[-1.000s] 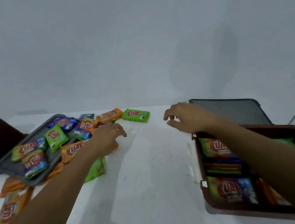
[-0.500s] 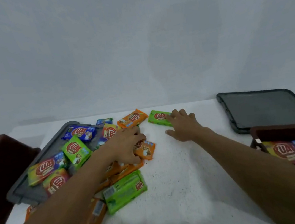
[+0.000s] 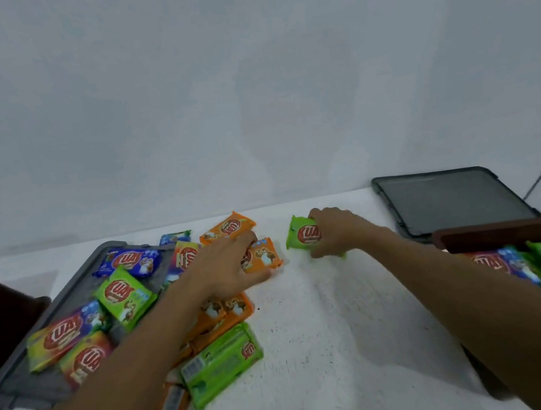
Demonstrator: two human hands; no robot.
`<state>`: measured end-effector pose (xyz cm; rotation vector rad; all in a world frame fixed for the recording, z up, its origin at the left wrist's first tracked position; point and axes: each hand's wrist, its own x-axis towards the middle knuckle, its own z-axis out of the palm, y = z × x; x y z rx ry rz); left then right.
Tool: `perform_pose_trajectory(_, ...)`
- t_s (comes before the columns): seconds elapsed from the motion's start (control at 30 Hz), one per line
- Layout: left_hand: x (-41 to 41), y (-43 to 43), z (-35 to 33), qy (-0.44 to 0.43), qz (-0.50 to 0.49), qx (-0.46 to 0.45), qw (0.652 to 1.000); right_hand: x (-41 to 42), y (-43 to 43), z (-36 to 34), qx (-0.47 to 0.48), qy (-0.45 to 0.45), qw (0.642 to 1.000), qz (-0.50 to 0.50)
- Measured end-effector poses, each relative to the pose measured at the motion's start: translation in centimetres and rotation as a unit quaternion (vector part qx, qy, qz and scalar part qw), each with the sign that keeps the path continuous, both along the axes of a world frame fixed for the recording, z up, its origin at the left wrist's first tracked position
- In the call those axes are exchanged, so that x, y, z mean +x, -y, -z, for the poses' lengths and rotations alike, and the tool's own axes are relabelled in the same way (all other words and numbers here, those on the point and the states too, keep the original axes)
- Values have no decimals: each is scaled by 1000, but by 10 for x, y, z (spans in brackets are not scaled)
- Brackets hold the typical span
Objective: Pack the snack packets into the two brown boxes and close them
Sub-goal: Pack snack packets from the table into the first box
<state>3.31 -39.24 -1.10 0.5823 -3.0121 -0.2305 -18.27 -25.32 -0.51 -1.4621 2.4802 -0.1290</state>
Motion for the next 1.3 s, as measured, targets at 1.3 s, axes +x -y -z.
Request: perform_pose_trajectory(1.3, -146, -361, -47, 102, 95, -76, 987, -104, -404, -37, -16, -91, 995, -48)
